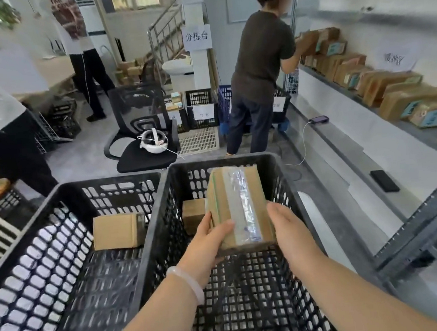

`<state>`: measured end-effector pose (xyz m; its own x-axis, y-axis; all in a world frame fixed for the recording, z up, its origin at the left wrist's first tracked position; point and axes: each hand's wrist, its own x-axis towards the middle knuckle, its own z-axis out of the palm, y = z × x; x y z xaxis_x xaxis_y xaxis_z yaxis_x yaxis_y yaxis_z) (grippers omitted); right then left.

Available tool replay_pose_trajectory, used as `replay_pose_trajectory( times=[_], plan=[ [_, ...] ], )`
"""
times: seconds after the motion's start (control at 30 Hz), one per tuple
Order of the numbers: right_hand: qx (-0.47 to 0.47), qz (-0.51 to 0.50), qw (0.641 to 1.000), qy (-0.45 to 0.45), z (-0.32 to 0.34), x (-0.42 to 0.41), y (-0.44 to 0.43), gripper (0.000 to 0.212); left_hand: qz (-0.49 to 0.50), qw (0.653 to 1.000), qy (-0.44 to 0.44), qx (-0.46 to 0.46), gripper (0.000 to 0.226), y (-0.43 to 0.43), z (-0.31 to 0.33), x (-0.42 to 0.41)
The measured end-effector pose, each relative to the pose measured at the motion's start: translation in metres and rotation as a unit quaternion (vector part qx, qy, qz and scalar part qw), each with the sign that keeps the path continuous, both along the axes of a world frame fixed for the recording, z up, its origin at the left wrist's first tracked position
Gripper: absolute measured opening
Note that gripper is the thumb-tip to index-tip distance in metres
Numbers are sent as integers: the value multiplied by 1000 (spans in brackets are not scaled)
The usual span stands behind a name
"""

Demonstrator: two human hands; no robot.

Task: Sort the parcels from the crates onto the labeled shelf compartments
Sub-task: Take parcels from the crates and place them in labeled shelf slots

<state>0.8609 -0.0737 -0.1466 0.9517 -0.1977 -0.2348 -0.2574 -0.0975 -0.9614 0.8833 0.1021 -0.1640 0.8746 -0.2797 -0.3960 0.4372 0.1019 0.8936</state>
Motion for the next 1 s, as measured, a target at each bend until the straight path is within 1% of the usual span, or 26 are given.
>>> replay_pose_trajectory(
  times=[0.1, 0.13, 0.17, 0.2, 0.27, 0.3, 0.33, 0.4, 0.5, 0.6, 0.73, 0.87, 1.0],
  plan=[
    [88, 0, 995, 56, -1, 5, -8, 47, 6, 992, 75, -105, 64, 2, 4, -5],
    [127, 1, 989, 73, 0, 3, -8, 53, 12, 990, 82, -117, 55, 0, 5, -7],
    [146, 3, 986, 81, -3, 4, -10, 57, 27, 991, 70, -107, 47, -1, 5, -8],
    [142, 3, 987, 77, -3, 2, -11, 60, 42, 996, 35, -77, 39, -2, 6, -8],
    [58, 10, 997, 48, -1, -2, -12, 66, 81, 995, -58, 29, 29, 1, 4, -7],
    [16, 8, 1000, 26, 1, -4, -12, 69, 97, 989, -88, 64, 32, 3, 6, -6],
    [-11, 5, 1000, 6, 5, -6, -11, 71, 106, 987, -99, 75, 37, 4, 7, -6],
    [-41, 7, 999, -22, 8, -7, -8, 73, 87, 989, -100, 69, 47, 5, 8, -6],
    [-85, 19, 995, -55, 8, -8, -4, 77, 43, 991, -106, 66, 51, 6, 12, -4],
    [-114, 23, 991, -70, 7, -9, -1, 77, 40, 993, -100, 39, 67, 10, 10, -2],
    [-131, 24, 987, -88, 7, -11, 3, 76, 58, 992, -110, 11, 54, 14, 5, 0],
    [-155, 19, 981, -118, 13, -14, 8, 75, 16, 990, -139, 15, 60, 17, 10, 3],
    [-182, 3, 975, -124, 13, -20, 6, 76, -2, 989, -145, 5, 69, 21, 14, 14]
  ],
)
